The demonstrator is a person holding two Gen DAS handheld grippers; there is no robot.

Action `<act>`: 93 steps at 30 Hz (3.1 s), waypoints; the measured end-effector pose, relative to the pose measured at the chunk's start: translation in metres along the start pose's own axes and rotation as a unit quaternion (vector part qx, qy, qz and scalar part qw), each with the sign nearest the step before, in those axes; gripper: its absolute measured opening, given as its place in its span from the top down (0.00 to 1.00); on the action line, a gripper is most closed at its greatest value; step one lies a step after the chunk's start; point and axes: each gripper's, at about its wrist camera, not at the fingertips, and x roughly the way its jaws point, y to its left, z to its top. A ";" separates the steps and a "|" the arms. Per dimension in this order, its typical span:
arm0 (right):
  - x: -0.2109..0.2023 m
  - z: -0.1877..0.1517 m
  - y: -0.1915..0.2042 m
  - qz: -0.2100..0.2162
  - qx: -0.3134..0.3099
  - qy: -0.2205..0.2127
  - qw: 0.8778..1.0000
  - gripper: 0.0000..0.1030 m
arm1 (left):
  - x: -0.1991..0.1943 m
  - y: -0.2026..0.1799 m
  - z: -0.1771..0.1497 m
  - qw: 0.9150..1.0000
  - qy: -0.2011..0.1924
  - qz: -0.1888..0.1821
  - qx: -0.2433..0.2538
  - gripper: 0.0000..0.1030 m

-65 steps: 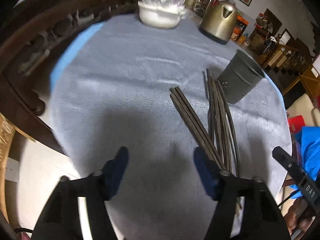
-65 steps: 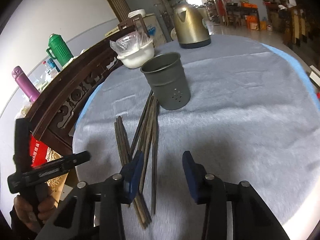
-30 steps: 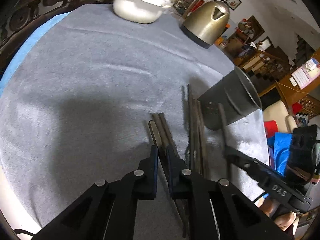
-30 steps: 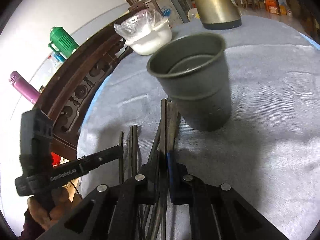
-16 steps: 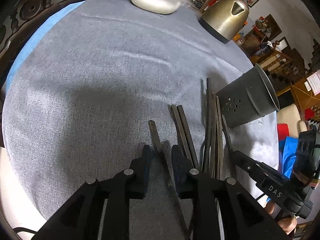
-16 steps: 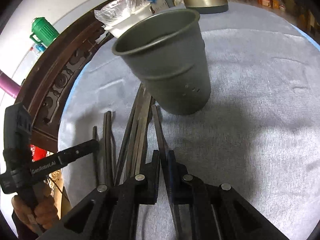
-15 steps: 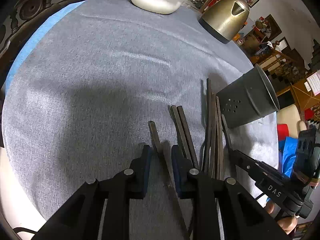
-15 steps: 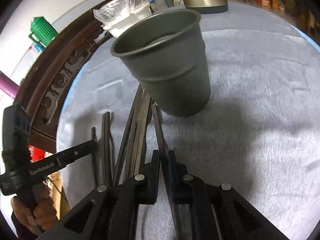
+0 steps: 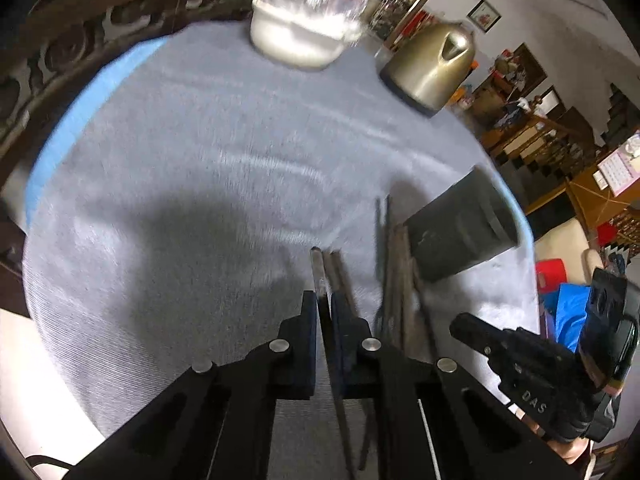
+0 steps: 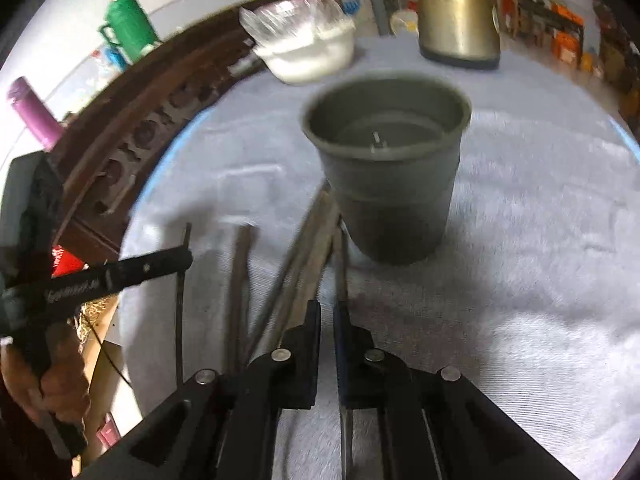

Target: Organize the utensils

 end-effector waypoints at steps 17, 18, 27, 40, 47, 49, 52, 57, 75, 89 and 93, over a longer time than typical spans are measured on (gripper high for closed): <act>0.040 -0.006 -0.011 -0.048 0.007 0.067 0.997 0.76 | -0.087 -0.046 0.000 0.992 -0.097 -0.022 0.079 0.95; 0.046 -0.007 -0.012 -0.044 0.011 0.075 0.996 0.78 | -0.090 -0.047 0.000 0.992 -0.100 -0.022 0.080 0.95; 0.036 -0.009 -0.007 -0.041 -0.020 0.062 0.997 0.94 | -0.104 -0.052 -0.001 0.989 -0.114 -0.020 0.090 0.95; -0.099 0.016 -0.001 0.049 -0.016 -0.161 0.986 0.94 | -0.145 -0.092 0.019 0.976 -0.171 -0.021 0.130 0.95; -0.142 0.050 -0.017 0.044 0.026 -0.318 0.947 0.94 | -0.163 -0.139 0.061 0.959 -0.224 -0.035 0.168 0.95; -0.146 0.061 -0.020 0.040 0.034 -0.358 0.932 0.94 | -0.166 -0.151 0.074 0.953 -0.245 -0.041 0.174 0.95; -0.140 0.082 -0.023 0.035 0.049 -0.401 0.914 0.94 | -0.163 -0.165 0.089 0.946 -0.265 -0.044 0.182 0.95; -0.113 0.111 -0.019 0.009 0.061 -0.439 0.896 0.94 | -0.138 -0.178 0.102 0.939 -0.283 -0.033 0.190 0.95; -0.062 0.095 -0.015 -0.058 0.015 -0.401 0.914 0.94 | -0.054 -0.145 0.081 0.971 -0.171 -0.015 0.166 0.95; -0.068 0.066 0.001 -0.072 -0.004 -0.378 0.923 0.92 | -0.060 -0.123 0.066 0.977 -0.152 -0.008 0.149 0.93; -0.073 0.063 0.008 -0.075 -0.008 -0.369 0.926 0.92 | -0.062 -0.114 0.062 0.980 -0.143 -0.011 0.140 0.93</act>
